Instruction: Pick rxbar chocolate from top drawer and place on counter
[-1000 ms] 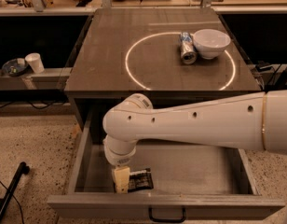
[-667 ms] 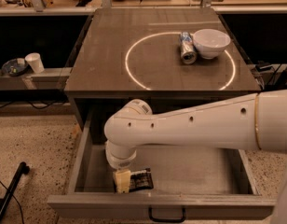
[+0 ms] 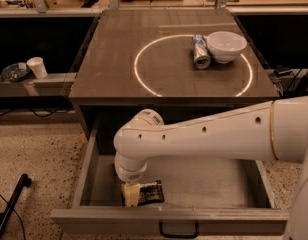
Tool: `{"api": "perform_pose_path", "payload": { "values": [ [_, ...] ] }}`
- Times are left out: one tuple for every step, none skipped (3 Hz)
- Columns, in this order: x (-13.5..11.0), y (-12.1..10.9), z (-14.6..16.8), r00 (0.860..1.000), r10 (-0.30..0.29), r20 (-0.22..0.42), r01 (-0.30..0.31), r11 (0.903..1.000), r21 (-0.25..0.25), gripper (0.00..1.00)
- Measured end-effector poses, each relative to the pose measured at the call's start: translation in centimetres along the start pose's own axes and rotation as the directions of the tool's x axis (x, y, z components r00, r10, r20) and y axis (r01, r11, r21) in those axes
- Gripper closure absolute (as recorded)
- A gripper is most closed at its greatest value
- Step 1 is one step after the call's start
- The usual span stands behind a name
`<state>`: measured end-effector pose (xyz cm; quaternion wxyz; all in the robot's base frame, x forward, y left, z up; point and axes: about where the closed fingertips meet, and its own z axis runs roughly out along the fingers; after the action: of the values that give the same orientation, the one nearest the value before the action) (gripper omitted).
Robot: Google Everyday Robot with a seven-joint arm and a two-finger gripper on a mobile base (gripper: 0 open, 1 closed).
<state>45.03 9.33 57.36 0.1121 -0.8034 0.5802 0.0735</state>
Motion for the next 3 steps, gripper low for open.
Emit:
{"api": "perform_pose_path", "payload": {
  "values": [
    [-0.22,-0.09,-0.87,1.000,0.000,0.000,0.000,1.0000,0.000,0.42],
    [-0.45,-0.17,-1.74,1.000,0.000,0.000,0.000,1.0000,0.000,0.58],
    [-0.47,-0.18,-1.84,1.000,0.000,0.000,0.000,1.0000,0.000,0.81]
  ]
}}
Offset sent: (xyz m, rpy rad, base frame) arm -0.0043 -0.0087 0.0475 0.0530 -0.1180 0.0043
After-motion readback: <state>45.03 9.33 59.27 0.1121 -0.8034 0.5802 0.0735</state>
